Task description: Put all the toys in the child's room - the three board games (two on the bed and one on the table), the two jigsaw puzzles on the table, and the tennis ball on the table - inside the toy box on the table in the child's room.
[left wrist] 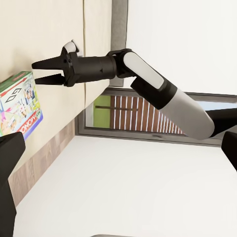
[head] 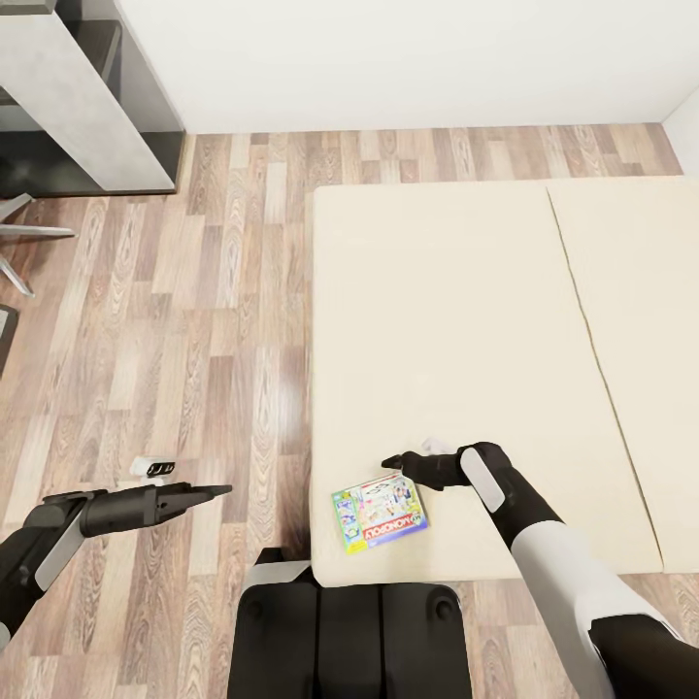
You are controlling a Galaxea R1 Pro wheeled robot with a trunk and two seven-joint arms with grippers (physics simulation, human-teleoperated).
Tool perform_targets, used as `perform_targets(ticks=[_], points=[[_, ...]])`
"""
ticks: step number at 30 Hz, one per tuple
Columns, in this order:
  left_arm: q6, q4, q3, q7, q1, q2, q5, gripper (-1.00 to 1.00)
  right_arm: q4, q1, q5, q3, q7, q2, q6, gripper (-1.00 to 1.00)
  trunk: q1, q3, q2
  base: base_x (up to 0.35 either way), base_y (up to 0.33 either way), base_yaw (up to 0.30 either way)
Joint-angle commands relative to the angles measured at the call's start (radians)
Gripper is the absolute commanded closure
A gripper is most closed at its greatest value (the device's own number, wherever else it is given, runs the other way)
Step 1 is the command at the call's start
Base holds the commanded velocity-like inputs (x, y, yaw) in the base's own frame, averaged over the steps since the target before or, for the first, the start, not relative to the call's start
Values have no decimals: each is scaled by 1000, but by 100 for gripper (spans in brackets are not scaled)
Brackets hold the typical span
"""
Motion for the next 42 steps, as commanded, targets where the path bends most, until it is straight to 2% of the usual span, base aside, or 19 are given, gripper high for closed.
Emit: perform_targets(ticks=[1,17,42], points=[[11,0,-4,-2,-1,1,6,-100,-1,0,9,3,8,-1,2,-100,1,-1,-2,0,2,0],[11,0,-4,-2,-1,1,6,-100,2,0,9,5,8,-3,3,-100,1,-1,-2,0,0,0],[11,0,-5,-2,-1,1,6,-100,7,8,10,8,7,-7,59,-100,1,-1,-2,0,0,0]])
